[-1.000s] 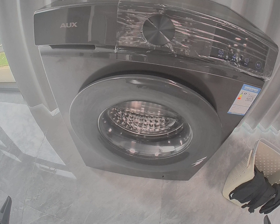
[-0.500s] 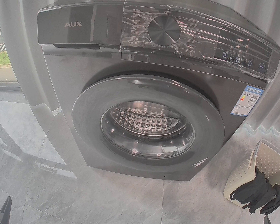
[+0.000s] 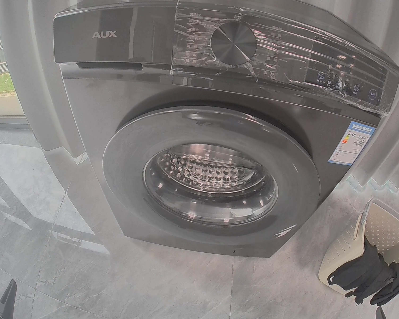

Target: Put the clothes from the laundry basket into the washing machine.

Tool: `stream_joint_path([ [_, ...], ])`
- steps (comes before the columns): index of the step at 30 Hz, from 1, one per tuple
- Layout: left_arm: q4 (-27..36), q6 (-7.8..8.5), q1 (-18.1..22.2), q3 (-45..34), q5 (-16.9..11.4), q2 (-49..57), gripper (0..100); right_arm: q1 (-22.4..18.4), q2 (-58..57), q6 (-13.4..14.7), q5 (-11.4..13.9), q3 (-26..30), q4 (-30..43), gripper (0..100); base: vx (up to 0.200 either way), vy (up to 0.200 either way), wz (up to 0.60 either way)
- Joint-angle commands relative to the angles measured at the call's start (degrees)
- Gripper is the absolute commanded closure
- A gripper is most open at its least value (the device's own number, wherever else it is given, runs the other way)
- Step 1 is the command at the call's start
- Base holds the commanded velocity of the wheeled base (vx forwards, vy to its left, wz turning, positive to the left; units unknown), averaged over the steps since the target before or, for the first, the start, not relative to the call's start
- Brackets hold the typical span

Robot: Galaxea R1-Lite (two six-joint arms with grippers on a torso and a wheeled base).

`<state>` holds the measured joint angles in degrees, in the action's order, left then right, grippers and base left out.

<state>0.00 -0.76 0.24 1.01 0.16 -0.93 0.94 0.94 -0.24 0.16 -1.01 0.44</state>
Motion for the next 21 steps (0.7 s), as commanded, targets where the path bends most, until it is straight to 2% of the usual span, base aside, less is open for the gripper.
stream_joint_path([
  [1,0.00,-0.21,0.02,-1.01,0.02,0.75,0,0.03,-0.59,-0.02,0.02,0.75,0.00,0,0.000,0.000,0.00],
  [11,0.00,-0.21,0.02,-1.01,0.02,0.75,0,-0.15,-0.59,-0.37,0.11,0.66,0.18,0,0.000,0.000,0.00],
  [14,0.00,0.05,0.02,-1.01,0.02,0.75,0,-0.15,-0.68,-0.02,0.11,0.75,0.00,0,0.200,0.000,0.00],
  [17,0.00,0.32,0.02,-1.01,0.02,0.75,0,-0.15,-0.68,-0.37,0.28,0.75,0.00,0,0.000,0.000,0.00],
  [20,0.00,0.32,0.02,-1.01,0.02,0.75,0,0.03,-0.76,-0.28,0.98,-1.89,-0.70,0,0.000,0.000,0.00],
  [21,0.00,0.32,0.02,-1.01,0.02,0.75,0,0.56,1.26,0.24,2.30,-9.45,-0.79,0,0.000,0.000,0.00],
])
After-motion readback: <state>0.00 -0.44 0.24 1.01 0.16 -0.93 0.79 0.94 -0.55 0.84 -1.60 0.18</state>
